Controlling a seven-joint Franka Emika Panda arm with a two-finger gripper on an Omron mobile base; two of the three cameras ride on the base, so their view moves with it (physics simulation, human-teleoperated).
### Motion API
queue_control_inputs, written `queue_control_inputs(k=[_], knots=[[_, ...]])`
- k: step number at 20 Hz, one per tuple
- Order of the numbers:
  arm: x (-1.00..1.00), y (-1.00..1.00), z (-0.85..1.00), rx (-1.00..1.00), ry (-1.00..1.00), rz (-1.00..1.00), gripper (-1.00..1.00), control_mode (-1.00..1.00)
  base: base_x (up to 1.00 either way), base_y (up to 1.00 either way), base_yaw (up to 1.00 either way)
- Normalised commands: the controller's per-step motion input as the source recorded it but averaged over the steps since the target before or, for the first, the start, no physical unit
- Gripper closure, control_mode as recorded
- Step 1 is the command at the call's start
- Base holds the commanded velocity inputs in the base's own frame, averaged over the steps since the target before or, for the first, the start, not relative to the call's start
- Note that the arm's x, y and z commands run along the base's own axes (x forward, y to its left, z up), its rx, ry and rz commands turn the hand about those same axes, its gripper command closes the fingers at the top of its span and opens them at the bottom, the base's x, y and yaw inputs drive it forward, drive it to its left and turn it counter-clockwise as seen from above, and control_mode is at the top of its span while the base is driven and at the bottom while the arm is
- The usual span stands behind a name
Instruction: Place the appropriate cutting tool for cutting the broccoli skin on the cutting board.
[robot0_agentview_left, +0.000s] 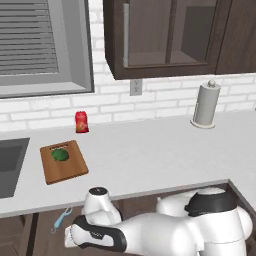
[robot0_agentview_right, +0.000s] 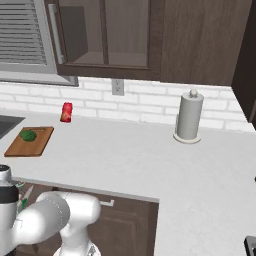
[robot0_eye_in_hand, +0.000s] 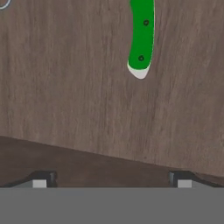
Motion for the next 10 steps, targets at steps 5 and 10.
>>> queue_control_inputs(k=[5,10], knots=[[-0.82,0.00,0.00,0.03,0.10,0.00,-1.00,-1.00,0.00,0.00,0.00],[-0.99,0.00,0.00,0.01,0.03,0.00,-1.00,-1.00,0.00,0.00,0.00]])
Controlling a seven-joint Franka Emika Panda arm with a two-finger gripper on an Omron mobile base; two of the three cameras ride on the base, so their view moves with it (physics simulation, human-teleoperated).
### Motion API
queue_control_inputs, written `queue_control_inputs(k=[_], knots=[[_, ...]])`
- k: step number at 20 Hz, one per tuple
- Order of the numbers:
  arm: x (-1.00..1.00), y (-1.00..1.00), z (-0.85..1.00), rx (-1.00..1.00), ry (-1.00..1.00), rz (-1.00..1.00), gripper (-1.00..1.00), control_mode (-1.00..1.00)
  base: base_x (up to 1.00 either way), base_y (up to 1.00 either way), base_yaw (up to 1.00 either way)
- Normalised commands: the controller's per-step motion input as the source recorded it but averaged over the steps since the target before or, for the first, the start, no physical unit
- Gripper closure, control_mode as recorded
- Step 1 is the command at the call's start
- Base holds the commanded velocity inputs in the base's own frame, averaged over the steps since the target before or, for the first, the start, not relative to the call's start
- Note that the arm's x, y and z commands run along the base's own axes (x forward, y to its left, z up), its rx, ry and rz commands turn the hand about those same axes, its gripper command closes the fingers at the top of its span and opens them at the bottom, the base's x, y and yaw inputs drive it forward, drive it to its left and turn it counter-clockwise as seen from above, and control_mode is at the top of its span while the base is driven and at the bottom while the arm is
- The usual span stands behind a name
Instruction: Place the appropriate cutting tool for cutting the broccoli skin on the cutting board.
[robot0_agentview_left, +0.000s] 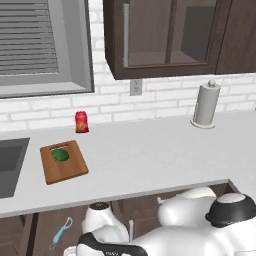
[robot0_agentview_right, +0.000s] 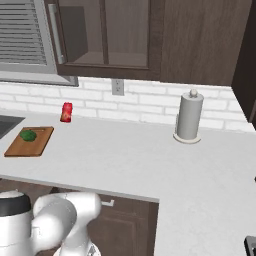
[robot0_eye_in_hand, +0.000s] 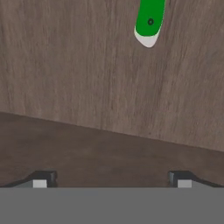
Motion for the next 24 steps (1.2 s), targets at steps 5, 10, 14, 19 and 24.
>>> queue_control_inputs(k=[5,10,14,19,24], knots=[[-0.96,0.00,0.00,0.00,0.00,0.00,-1.00,-1.00,0.00,0.00,0.00],[0.00,-0.06,0.06,0.00,-0.12,0.00,-1.00,-1.00,0.00,0.00,0.00],[0.43,-0.29,0.00,0.00,-0.17,0.00,-1.00,-1.00,0.00,0.00,0.00],[0.36,-0.28,0.03,0.02,-0.05,0.00,-1.00,-1.00,0.00,0.00,0.00],[0.27,-0.09,0.00,0.01,0.00,0.00,-1.00,-1.00,0.00,0.00,0.00]])
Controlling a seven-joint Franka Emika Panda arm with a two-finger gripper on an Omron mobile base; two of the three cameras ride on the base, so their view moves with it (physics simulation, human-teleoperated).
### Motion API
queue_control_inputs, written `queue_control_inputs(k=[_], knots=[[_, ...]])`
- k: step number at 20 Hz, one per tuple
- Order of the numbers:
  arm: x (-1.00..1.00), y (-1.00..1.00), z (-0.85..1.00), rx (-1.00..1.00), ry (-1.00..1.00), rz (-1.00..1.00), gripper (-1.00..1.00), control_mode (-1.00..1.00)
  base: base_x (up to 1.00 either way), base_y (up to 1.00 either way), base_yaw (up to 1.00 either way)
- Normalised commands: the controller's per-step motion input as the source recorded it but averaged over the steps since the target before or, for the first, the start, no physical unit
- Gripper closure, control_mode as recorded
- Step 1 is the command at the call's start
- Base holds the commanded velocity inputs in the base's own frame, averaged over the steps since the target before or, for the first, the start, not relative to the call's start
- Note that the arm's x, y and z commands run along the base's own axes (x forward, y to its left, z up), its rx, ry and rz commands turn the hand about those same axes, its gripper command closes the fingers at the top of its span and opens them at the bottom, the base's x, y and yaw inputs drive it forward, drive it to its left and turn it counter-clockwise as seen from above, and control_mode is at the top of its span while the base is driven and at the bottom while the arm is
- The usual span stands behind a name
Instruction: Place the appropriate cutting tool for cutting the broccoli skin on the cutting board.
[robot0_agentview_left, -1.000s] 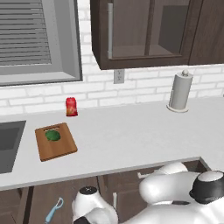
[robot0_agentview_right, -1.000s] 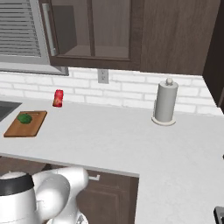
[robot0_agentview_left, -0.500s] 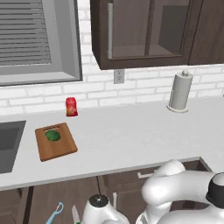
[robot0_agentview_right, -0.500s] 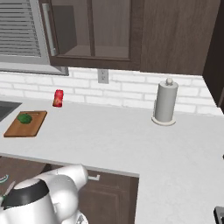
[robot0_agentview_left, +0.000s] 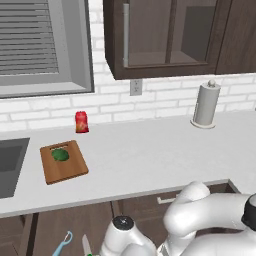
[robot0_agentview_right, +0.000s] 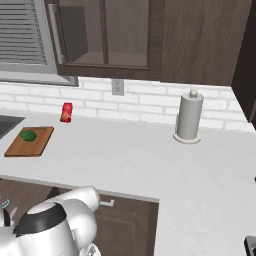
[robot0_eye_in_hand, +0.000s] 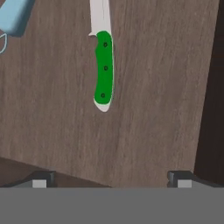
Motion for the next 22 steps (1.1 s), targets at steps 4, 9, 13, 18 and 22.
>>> queue_control_inputs(k=[4,9,13,18,22], knots=[[0.31,0.00,0.00,0.00,0.00,0.00,-1.00,-1.00,0.00,0.00,0.00],[0.44,0.00,0.00,0.00,0.04,0.00,-1.00,-1.00,0.00,0.00,0.00],[0.33,0.03,0.00,0.00,0.05,0.00,-1.00,-1.00,0.00,0.00,0.00],[0.09,0.26,-0.05,-0.03,0.02,0.00,-1.00,-1.00,0.00,0.00,0.00],[0.00,0.32,-0.04,-0.07,0.00,0.00,-1.00,-1.00,0.00,0.00,0.00]])
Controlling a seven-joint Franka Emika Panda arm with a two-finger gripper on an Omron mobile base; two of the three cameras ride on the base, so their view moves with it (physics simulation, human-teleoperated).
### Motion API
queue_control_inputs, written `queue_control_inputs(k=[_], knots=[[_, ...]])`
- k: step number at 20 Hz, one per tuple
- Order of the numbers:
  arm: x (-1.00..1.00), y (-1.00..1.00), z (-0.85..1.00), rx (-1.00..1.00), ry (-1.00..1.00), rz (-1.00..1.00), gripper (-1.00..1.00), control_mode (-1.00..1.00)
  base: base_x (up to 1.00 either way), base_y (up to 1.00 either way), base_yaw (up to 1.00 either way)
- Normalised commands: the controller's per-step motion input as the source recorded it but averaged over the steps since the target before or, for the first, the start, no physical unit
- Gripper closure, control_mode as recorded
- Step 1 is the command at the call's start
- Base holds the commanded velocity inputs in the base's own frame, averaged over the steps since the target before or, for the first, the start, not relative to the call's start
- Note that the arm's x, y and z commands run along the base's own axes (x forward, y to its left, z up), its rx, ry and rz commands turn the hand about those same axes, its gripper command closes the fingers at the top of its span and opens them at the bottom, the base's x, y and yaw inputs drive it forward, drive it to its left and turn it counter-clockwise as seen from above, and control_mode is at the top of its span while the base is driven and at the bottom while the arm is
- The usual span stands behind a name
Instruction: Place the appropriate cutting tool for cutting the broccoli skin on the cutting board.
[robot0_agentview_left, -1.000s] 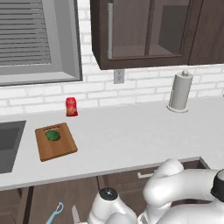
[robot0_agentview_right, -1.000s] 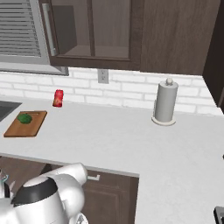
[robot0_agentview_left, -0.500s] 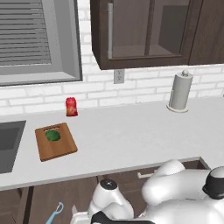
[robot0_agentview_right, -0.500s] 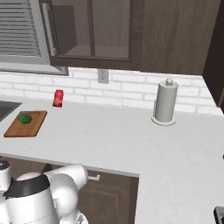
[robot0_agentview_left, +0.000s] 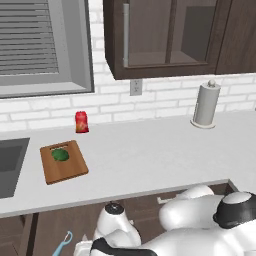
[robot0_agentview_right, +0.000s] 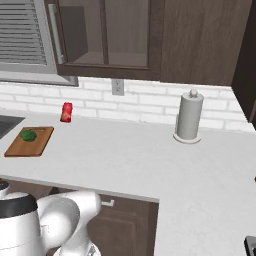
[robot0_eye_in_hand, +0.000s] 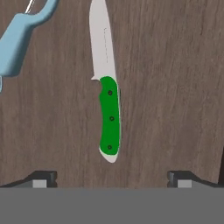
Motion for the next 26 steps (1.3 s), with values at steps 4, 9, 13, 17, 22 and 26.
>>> queue_control_inputs(k=[4,9,13,17,22,26], knots=[[0.04,0.16,-0.04,-0.04,0.01,0.00,-1.00,-1.00,0.00,0.00,0.00],[0.00,0.00,-0.24,0.00,0.00,0.00,-1.00,-1.00,0.00,0.00,0.00],[0.00,0.00,-0.34,0.00,0.00,0.00,-1.00,-1.00,0.00,0.00,0.00],[0.06,0.00,-0.35,0.00,0.07,0.00,-1.00,-1.00,0.00,0.00,0.00],[0.17,0.14,-0.39,-0.01,0.13,0.00,-1.00,-1.00,0.00,0.00,0.00],[0.04,0.30,-0.51,-0.05,0.14,0.00,-1.00,-1.00,0.00,0.00,0.00]])
